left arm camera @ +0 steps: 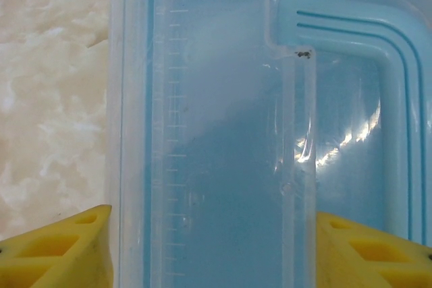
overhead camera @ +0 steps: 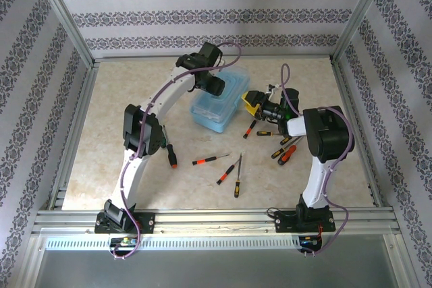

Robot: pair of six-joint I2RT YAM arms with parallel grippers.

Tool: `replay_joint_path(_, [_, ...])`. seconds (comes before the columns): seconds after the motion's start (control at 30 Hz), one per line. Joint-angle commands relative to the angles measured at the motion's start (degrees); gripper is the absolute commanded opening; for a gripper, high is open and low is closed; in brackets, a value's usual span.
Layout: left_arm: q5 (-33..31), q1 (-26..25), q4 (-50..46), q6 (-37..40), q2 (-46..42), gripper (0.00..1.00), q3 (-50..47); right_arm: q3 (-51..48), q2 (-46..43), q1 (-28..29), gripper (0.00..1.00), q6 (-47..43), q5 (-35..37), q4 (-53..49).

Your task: Pack the tool kit

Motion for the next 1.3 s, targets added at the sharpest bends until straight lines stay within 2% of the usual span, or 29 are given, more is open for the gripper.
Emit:
replay_joint_path(0.0, [6.6,1.3,-4.4,-1.2,2.7,0.62,-4.5,1.4,3.2,0.1,0.70,5.0,-1.4,9.8])
replay_joint_path(0.4, [10.2,3.1,-2.9,-0.3,2.2,0.59,-6.7,3.7,6.2,2.8,0.71,9.6,-2.3,14.7])
replay_joint_path(0.5, [11.6,3.4,-2.2,-0.9,2.0,0.56,-7.2,3.9,6.4,2.8,0.70,8.5,-1.6,12.0])
replay_joint_path(0.77, [12.9,3.5,-1.9,-0.9,2.0,0.56,-7.5,5.4,7.0,4.6,0.70,10.9,-3.1,14.4])
replay_joint_path(0.9, [12.9,3.5,-1.9,-1.5,2.0,0.55,-7.7,5.7,8.0,4.7,0.70,14.3,-4.1,19.0])
replay_joint_path(1.0, [12.2,3.4,-1.7,-2.0,1.9,0.55,-7.9,6.5,9.7,4.7,0.68,19.5,-4.3,24.7])
replay_joint_path(1.27, [5.1,1.2,-1.7,-2.8,2.4,0.58,-10.1,7.7,6.1,5.2,0.65,20.6,-5.7,24.8])
